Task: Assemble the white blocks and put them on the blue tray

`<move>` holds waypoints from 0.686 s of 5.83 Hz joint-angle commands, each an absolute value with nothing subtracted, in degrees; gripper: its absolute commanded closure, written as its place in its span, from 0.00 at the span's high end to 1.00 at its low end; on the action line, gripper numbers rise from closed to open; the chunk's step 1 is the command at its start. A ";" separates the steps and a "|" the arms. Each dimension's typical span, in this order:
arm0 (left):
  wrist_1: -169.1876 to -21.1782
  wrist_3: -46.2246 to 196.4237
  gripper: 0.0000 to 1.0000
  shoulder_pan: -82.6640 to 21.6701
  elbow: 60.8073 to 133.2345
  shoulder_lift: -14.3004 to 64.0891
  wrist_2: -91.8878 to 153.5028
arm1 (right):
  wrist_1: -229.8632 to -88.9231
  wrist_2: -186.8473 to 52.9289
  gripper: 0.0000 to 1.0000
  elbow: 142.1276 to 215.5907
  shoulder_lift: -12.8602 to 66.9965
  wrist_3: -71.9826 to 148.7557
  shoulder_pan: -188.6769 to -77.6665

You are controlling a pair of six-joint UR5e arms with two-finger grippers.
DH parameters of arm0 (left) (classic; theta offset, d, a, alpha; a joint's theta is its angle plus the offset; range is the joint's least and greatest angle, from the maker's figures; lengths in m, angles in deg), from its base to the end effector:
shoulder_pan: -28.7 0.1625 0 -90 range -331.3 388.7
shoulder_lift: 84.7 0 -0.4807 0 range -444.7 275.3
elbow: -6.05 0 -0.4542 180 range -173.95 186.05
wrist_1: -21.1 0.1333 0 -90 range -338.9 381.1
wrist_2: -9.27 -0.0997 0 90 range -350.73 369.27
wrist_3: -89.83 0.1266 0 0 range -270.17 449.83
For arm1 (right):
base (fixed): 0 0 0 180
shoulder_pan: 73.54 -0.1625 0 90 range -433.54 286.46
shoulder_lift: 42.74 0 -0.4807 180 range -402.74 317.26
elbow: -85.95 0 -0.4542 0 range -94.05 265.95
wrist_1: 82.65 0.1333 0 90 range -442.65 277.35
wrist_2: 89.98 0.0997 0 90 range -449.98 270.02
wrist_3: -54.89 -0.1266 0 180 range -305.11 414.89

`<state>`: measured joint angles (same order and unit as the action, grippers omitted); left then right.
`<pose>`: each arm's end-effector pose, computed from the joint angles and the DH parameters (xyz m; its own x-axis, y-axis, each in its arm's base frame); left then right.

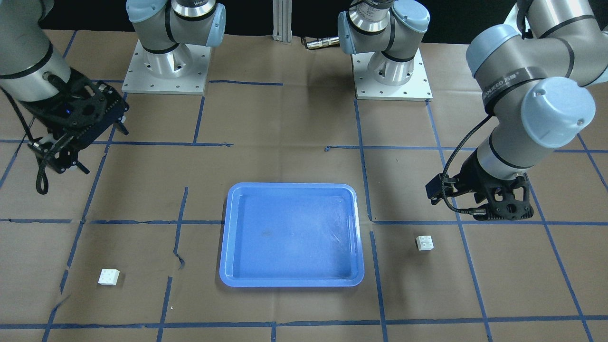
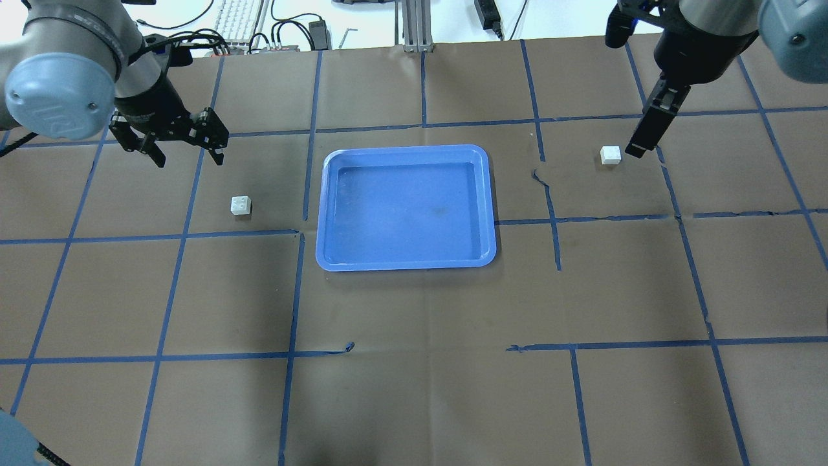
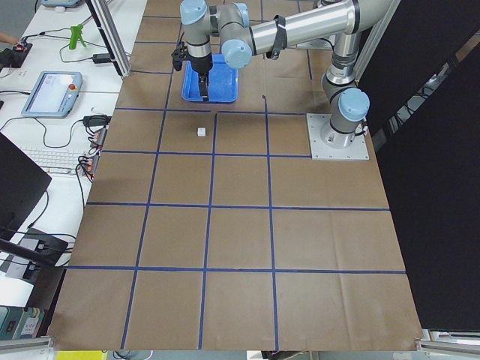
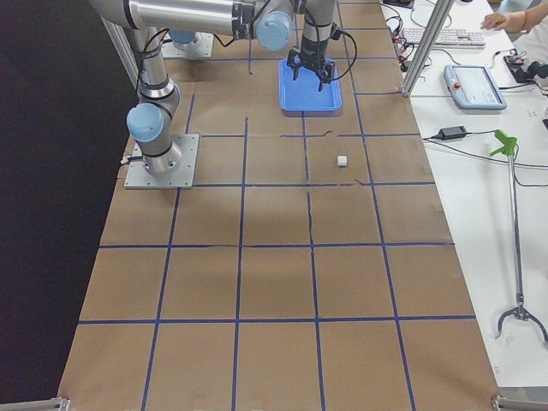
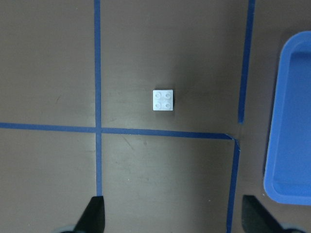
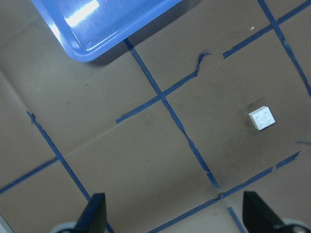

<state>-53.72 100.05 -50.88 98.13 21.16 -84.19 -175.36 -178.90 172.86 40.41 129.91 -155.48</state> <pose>-0.0048 -0.6689 0.3540 -0.9987 -0.0006 -0.0508 -0.0035 0.9983 0.0581 0.0491 -0.6209 0.4816 -0.3913 -0.9200 -0.0226 -0.9200 0.3916 -0.0135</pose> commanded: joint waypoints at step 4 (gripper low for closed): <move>-28.44 103.36 0.99 -50.75 108.34 32.87 -84.15 | -175.99 -171.05 1.00 154.79 19.87 170.28 -146.34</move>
